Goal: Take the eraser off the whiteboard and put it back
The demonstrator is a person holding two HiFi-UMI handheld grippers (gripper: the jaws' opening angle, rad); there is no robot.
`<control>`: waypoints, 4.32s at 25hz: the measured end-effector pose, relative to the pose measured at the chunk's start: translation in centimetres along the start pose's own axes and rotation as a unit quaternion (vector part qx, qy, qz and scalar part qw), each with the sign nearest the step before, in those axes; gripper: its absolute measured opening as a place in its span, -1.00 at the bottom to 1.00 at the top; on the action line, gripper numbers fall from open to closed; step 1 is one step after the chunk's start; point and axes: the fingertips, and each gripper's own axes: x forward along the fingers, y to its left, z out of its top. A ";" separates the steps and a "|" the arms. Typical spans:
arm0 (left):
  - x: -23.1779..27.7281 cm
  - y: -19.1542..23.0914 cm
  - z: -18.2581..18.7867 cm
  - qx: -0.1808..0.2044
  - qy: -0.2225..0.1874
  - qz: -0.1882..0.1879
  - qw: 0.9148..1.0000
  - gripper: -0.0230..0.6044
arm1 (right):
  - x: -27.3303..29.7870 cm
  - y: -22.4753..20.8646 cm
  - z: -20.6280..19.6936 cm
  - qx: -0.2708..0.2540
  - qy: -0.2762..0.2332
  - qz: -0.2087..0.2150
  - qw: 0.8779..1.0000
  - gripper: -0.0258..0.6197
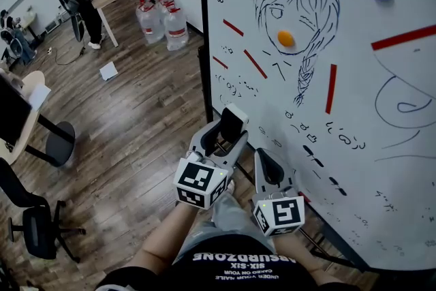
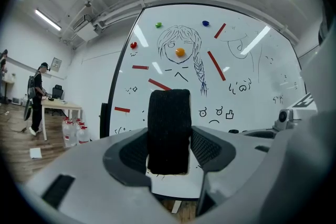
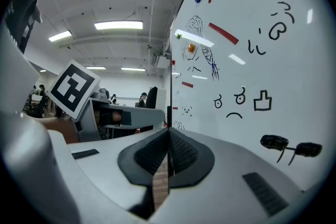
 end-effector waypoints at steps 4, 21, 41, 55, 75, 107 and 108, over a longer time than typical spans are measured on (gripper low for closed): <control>-0.4 -0.1 -0.7 0.001 0.007 -0.002 1.000 -0.14 | 0.1 0.0 0.2 -0.001 -0.002 0.001 1.000 -0.92; -1.7 -0.2 -3.6 -0.002 0.038 0.003 0.999 -0.14 | -0.2 -0.8 -0.3 0.004 0.001 -0.005 1.000 -0.92; -2.4 -0.2 -6.0 -0.020 0.065 0.015 0.998 -0.14 | 0.0 -1.0 -1.7 0.009 0.021 0.007 1.000 -0.92; -2.2 0.1 -6.0 -0.023 0.065 0.016 0.998 -0.14 | 0.2 -1.3 -1.7 0.008 0.022 0.003 1.000 -0.92; -0.9 0.6 -0.2 0.011 0.004 0.010 1.000 -0.14 | 0.1 -1.5 -1.3 0.005 0.017 0.001 1.000 -0.92; 4.1 -1.3 3.7 0.009 -0.038 -0.035 0.999 -0.14 | 0.8 -2.8 -1.1 0.005 0.017 -0.015 1.000 -0.92; 4.3 -1.4 3.7 0.009 -0.038 -0.036 0.999 -0.14 | 0.9 -2.8 -1.1 0.005 0.017 -0.016 1.000 -0.92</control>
